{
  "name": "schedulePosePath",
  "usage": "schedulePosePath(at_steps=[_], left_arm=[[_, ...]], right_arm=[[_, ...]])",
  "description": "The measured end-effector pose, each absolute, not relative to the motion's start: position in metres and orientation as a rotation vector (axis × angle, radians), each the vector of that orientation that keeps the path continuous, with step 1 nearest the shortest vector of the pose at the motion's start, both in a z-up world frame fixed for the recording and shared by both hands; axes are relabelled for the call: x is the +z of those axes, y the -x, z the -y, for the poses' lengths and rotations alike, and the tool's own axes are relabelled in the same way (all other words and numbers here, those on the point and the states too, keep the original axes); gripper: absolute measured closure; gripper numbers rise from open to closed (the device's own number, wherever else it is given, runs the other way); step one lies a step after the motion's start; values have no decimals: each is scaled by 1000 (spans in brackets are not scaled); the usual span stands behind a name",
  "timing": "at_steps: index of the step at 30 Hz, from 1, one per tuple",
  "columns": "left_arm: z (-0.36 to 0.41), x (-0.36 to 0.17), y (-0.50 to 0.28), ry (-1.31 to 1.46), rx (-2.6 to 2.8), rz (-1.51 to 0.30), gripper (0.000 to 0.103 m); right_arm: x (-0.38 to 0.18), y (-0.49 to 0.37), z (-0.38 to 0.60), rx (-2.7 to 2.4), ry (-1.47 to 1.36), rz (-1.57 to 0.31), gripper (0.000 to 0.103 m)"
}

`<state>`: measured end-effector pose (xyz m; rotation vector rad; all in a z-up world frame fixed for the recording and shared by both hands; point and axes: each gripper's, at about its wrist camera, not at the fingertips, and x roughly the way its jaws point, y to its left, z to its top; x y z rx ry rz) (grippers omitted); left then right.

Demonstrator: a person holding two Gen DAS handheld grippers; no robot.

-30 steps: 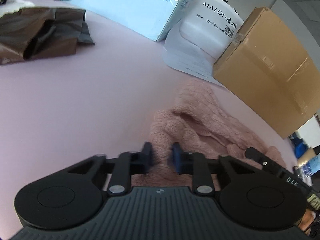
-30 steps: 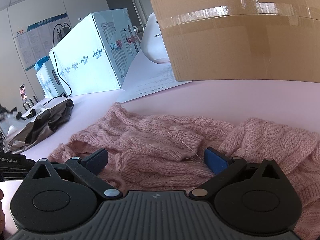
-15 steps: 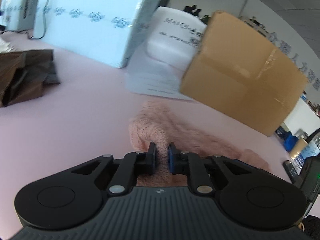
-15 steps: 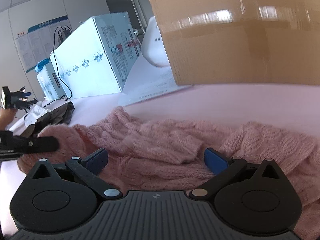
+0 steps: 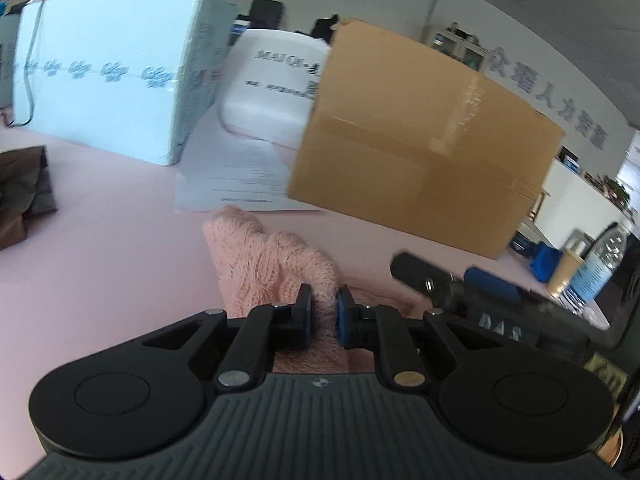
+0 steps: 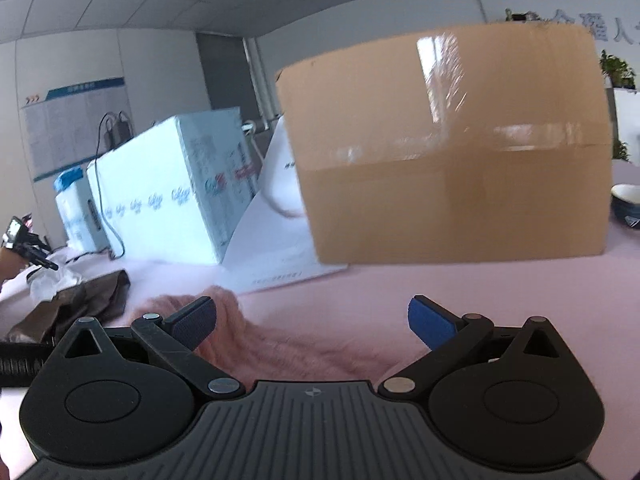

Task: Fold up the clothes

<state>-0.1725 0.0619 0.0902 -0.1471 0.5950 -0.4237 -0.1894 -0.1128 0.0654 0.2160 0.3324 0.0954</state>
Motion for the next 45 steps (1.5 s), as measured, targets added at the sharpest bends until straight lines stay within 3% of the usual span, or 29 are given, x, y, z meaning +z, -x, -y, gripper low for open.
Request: schedulePosePath(at_steps=[20,45], left_arm=[[-6,78,207,20,-715,-613,92],[35,38,221,-134,-848,-677,90]], right_arm=[[86,199,129,62,-225,-287,0],[84,184,143,163,-283,-376,0]])
